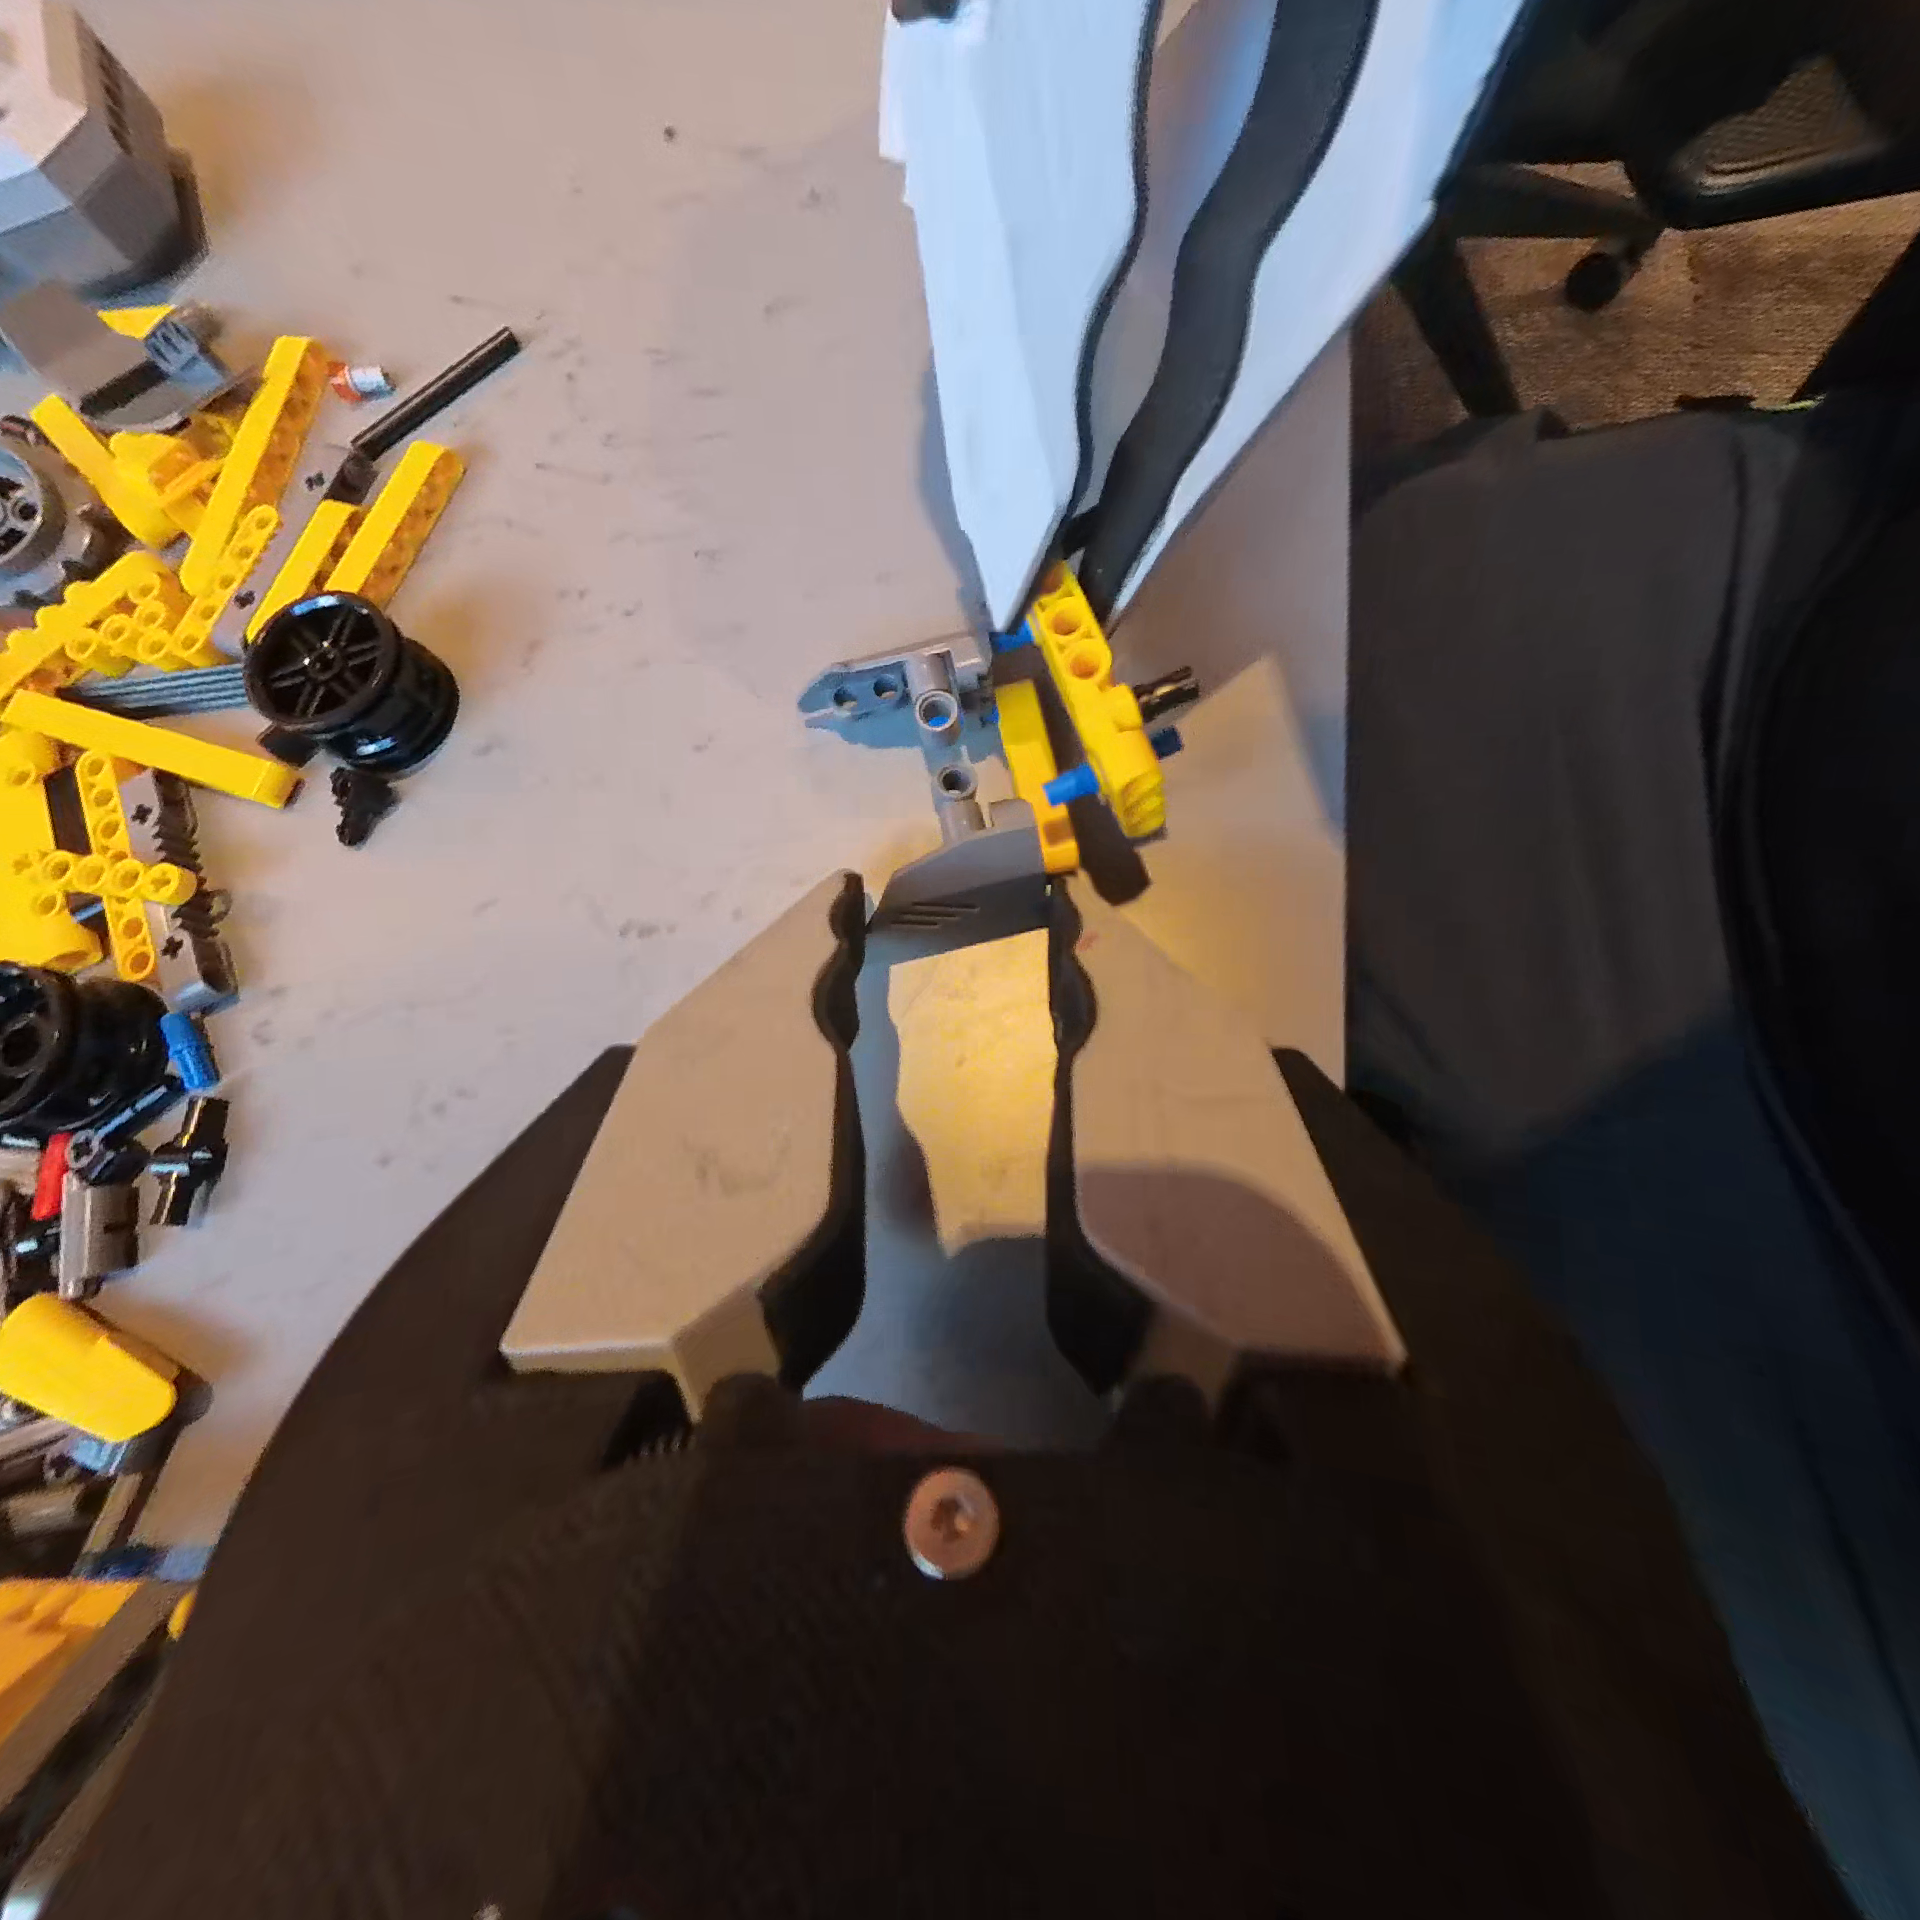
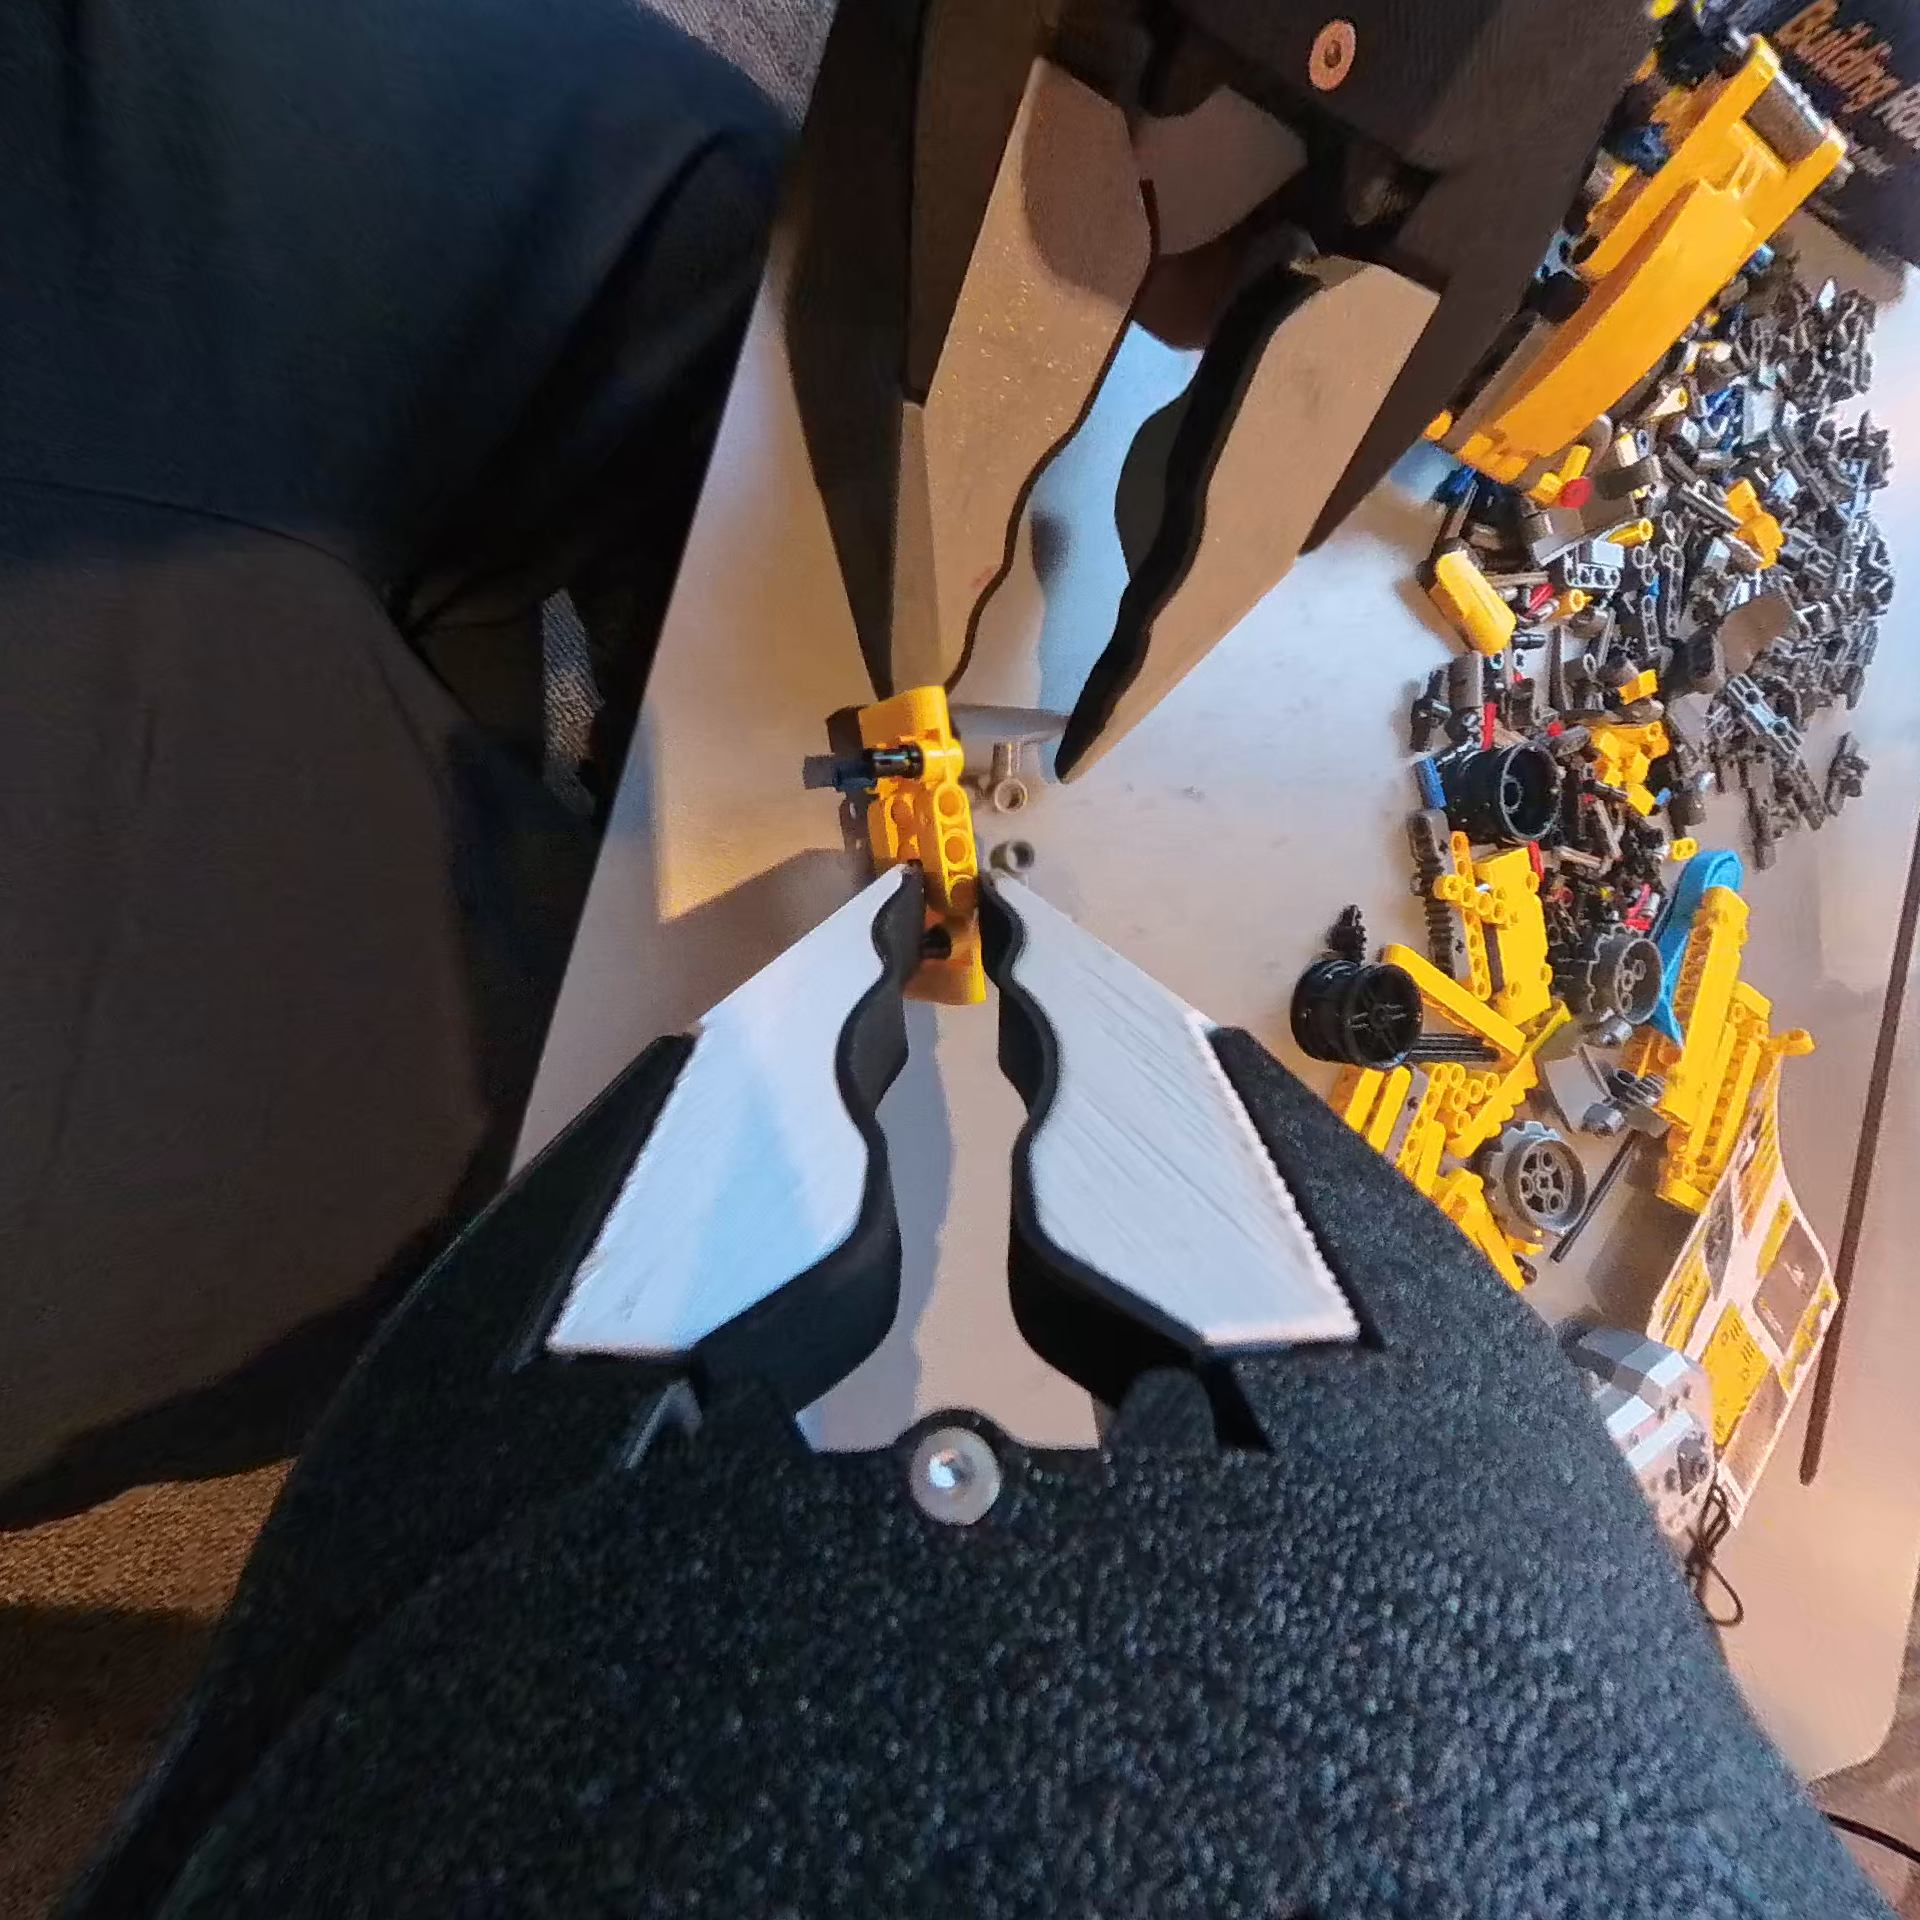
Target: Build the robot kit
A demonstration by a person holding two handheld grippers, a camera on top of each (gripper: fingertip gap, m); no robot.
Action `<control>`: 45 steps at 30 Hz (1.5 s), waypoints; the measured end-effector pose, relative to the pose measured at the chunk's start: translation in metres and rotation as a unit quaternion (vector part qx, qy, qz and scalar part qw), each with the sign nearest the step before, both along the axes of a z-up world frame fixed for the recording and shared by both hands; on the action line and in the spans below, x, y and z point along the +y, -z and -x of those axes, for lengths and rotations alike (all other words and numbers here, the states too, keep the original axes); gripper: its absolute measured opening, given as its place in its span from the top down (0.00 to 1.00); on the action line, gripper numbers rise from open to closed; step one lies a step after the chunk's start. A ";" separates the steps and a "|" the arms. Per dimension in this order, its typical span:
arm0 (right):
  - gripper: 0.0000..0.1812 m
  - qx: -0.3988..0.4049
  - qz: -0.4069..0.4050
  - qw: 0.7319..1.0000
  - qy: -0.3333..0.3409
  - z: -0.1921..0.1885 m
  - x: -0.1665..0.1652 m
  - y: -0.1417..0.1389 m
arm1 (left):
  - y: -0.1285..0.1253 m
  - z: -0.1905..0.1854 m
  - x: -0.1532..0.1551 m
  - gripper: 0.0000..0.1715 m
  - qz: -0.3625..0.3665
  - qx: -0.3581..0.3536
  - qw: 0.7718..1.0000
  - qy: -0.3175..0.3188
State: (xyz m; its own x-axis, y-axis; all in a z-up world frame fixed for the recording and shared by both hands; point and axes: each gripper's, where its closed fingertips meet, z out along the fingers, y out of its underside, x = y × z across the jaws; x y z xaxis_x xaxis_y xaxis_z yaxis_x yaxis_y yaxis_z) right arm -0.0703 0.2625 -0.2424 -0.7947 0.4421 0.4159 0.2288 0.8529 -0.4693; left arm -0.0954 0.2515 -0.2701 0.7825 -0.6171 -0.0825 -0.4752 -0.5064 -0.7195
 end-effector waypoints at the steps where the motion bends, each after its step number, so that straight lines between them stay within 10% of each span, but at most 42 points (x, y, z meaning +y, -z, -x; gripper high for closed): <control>1: 0.95 0.002 -0.001 1.000 0.002 0.000 -0.002 0.000 | 0.000 -0.002 0.000 0.81 -0.002 -0.002 1.000 0.004; 14: 0.94 0.019 -0.046 0.998 0.024 0.001 0.002 0.007 | -0.010 -0.015 -0.005 0.62 0.013 -0.048 0.998 0.035; 45: 0.95 0.075 -0.075 0.994 -0.009 0.006 -0.007 0.007 | 0.002 -0.024 0.000 0.75 0.028 -0.032 0.999 0.021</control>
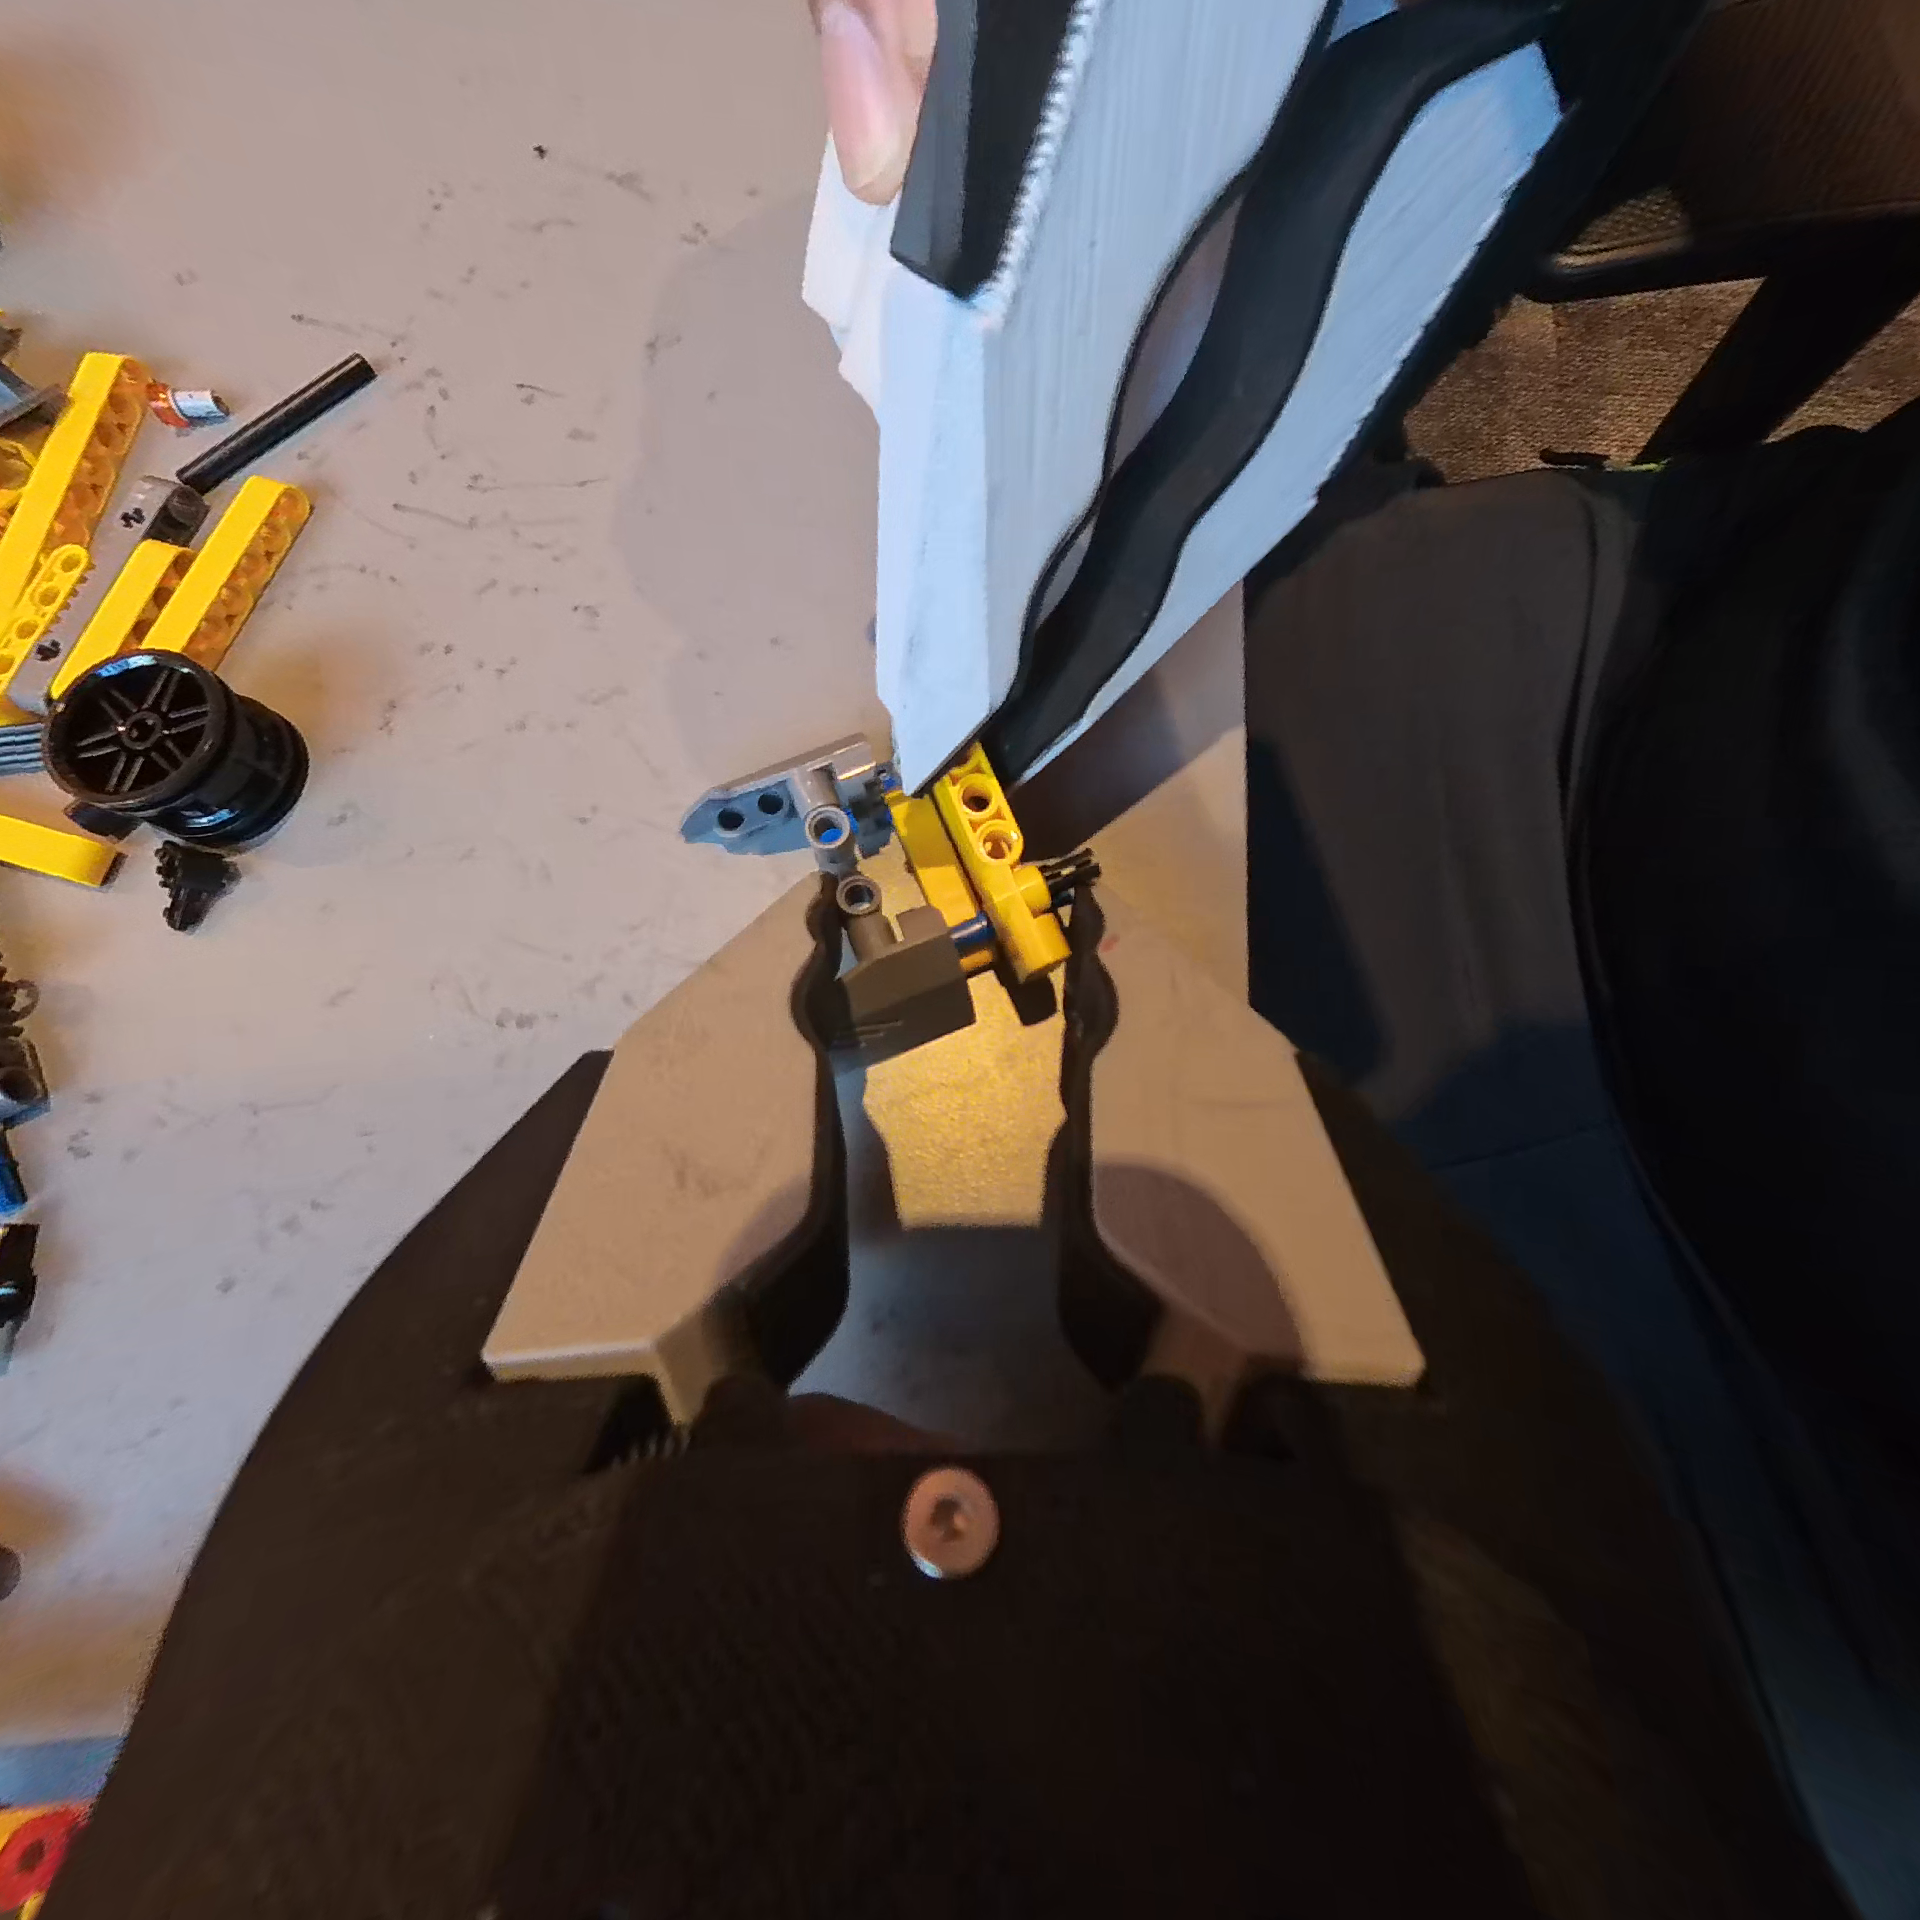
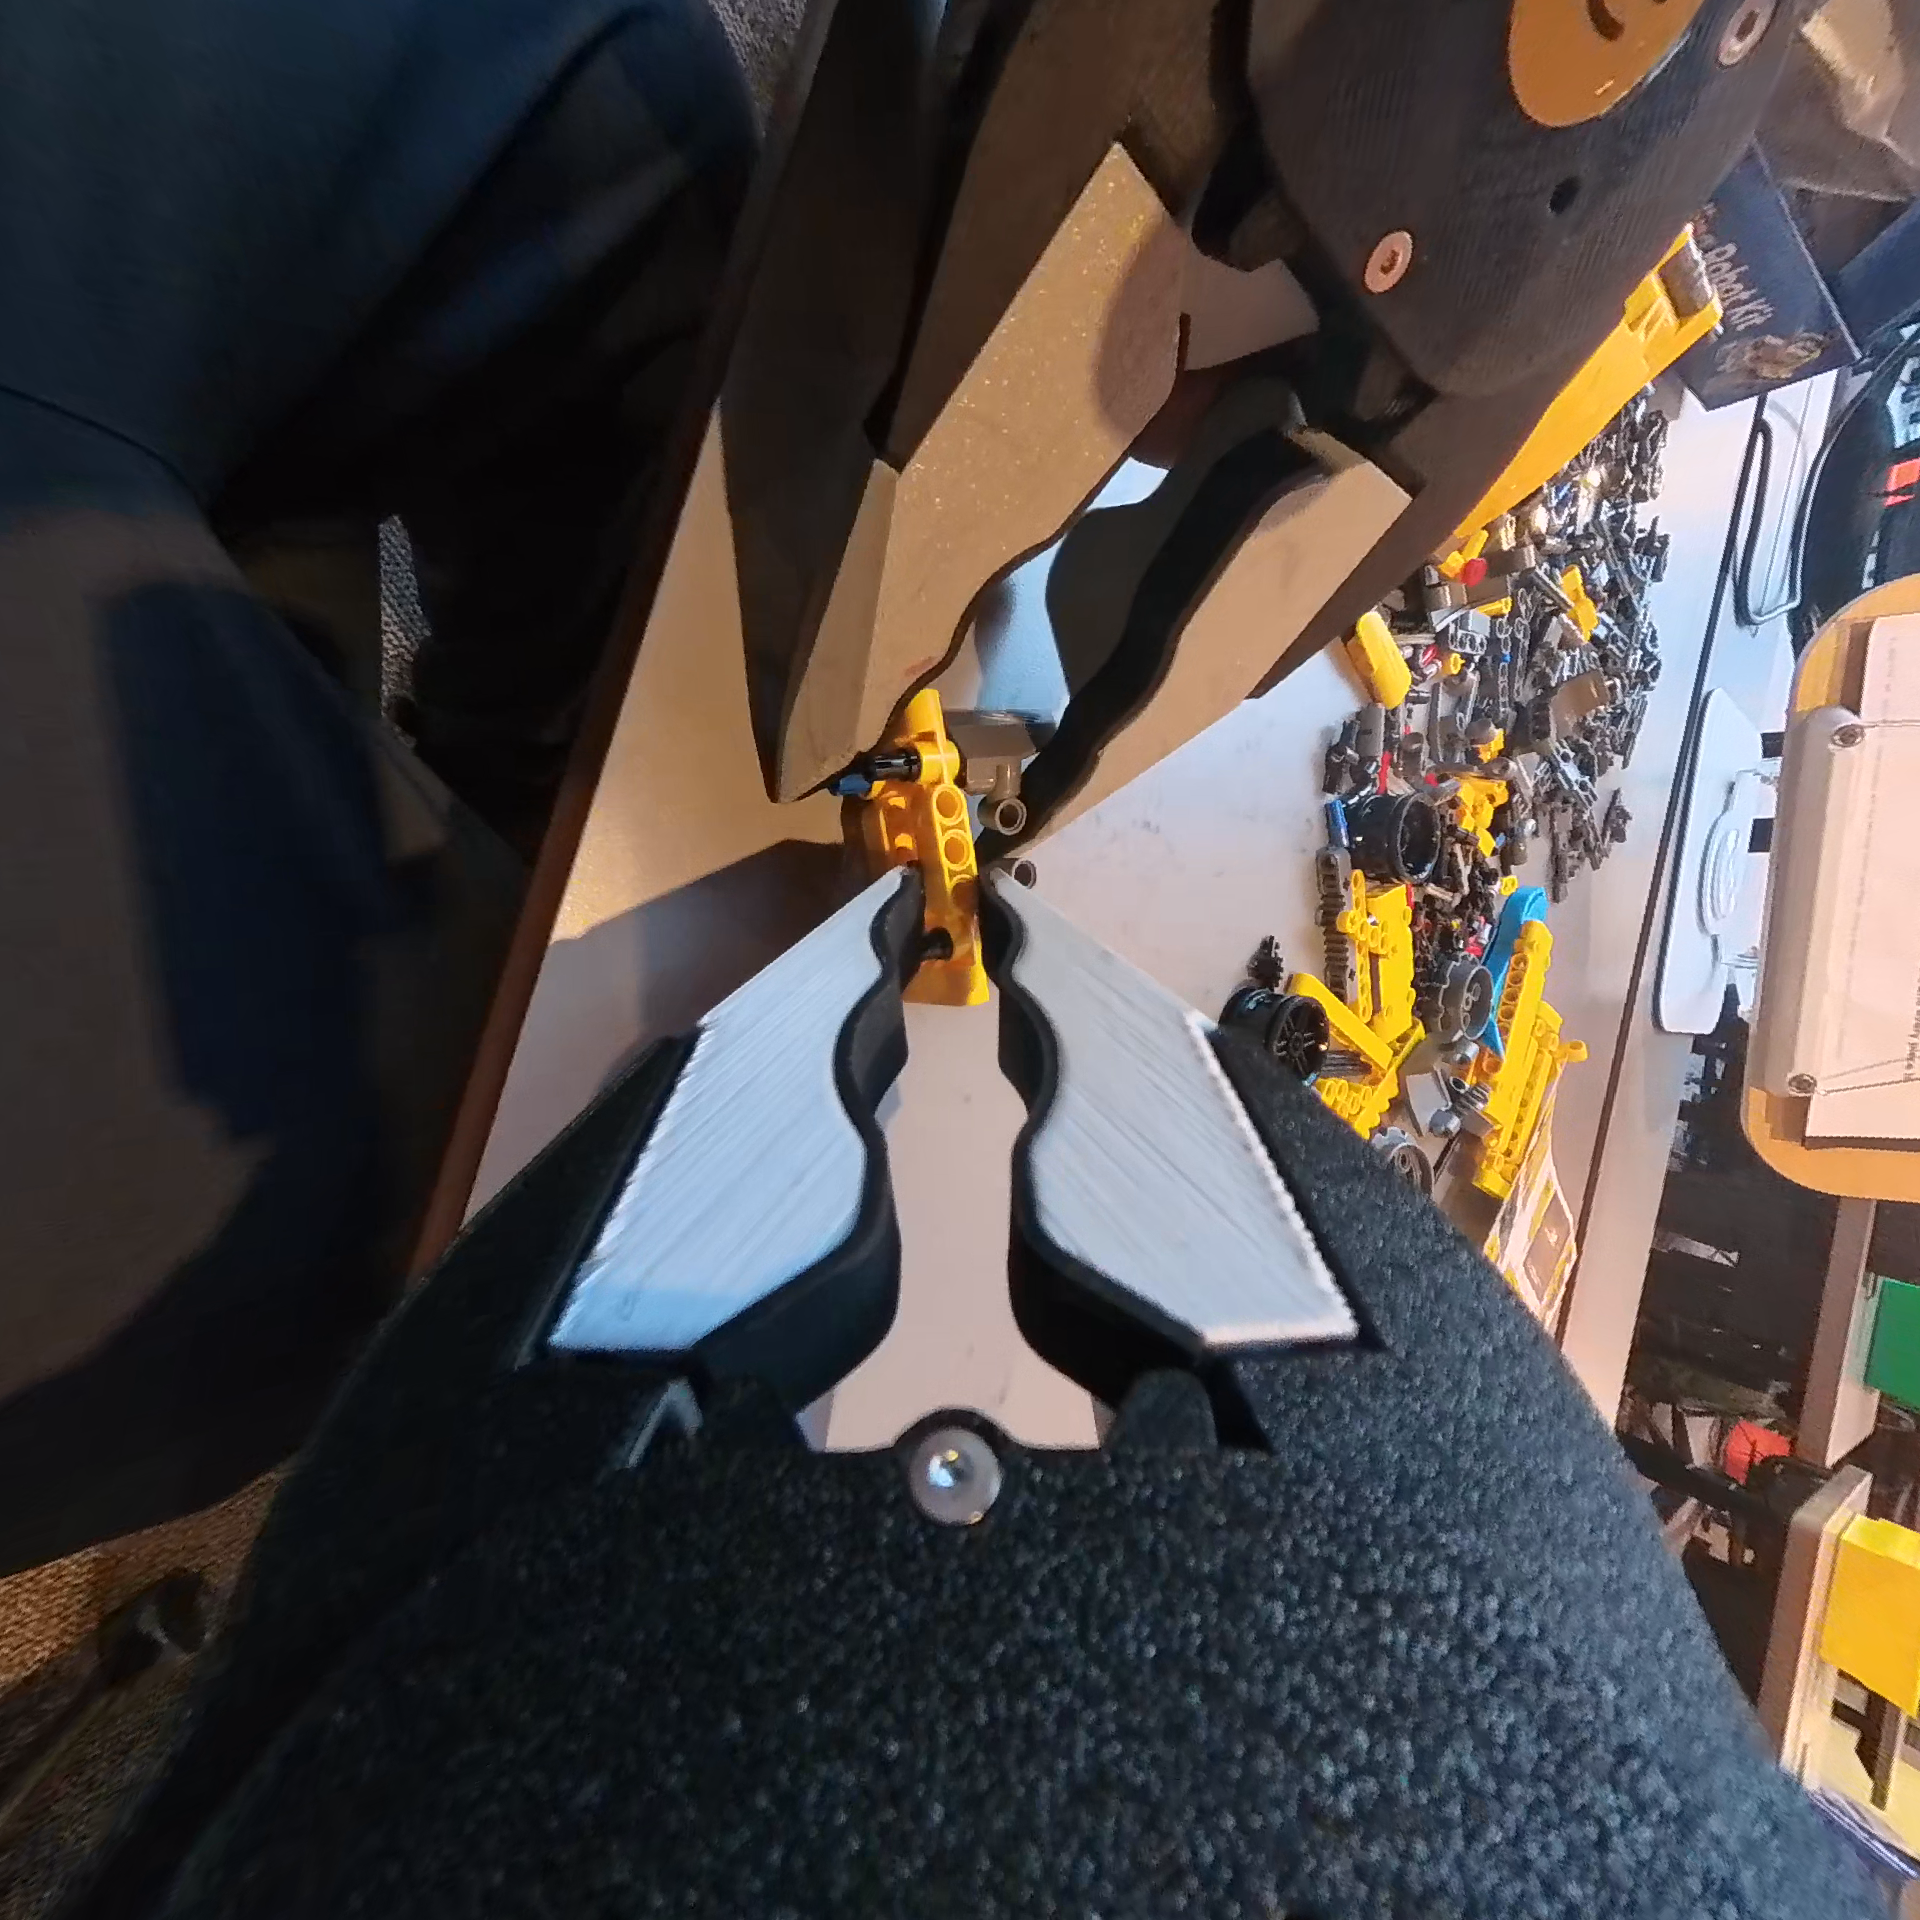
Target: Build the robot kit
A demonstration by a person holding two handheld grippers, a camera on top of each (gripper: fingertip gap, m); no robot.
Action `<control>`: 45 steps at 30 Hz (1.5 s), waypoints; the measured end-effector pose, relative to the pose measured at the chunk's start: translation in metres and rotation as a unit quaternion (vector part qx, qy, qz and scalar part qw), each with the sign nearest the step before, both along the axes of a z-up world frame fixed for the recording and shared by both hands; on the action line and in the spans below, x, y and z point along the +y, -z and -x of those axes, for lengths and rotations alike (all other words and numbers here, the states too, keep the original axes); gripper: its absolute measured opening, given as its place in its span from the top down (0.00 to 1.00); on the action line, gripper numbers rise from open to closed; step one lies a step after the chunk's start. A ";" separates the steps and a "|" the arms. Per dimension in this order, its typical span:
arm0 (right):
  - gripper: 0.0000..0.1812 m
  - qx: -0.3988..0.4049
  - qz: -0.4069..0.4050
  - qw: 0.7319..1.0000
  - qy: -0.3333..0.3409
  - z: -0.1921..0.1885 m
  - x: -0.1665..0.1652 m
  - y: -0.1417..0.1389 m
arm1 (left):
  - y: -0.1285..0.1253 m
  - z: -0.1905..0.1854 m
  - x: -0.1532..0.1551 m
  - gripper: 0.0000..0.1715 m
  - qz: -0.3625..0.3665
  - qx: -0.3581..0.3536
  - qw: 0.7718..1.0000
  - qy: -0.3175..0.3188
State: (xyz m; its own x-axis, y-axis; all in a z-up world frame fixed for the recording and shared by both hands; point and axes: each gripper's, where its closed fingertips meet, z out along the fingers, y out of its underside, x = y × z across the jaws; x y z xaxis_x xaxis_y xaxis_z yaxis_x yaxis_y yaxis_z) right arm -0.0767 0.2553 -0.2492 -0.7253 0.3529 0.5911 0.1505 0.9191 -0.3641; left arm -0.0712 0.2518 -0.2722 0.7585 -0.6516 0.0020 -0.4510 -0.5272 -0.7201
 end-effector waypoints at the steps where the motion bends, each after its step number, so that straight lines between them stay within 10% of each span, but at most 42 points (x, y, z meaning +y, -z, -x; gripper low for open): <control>1: 0.94 0.001 0.002 1.000 -0.001 0.000 0.000 0.000 | 0.000 0.000 0.000 0.76 0.001 -0.001 1.000 0.000; 20: 0.72 -0.014 0.089 0.996 0.024 0.013 0.013 -0.006 | 0.000 0.001 0.001 0.76 -0.003 0.000 1.000 0.001; 45: 0.94 -0.115 0.151 0.978 -0.081 -0.008 0.015 0.006 | 0.000 0.001 0.000 0.76 0.004 -0.006 1.000 0.018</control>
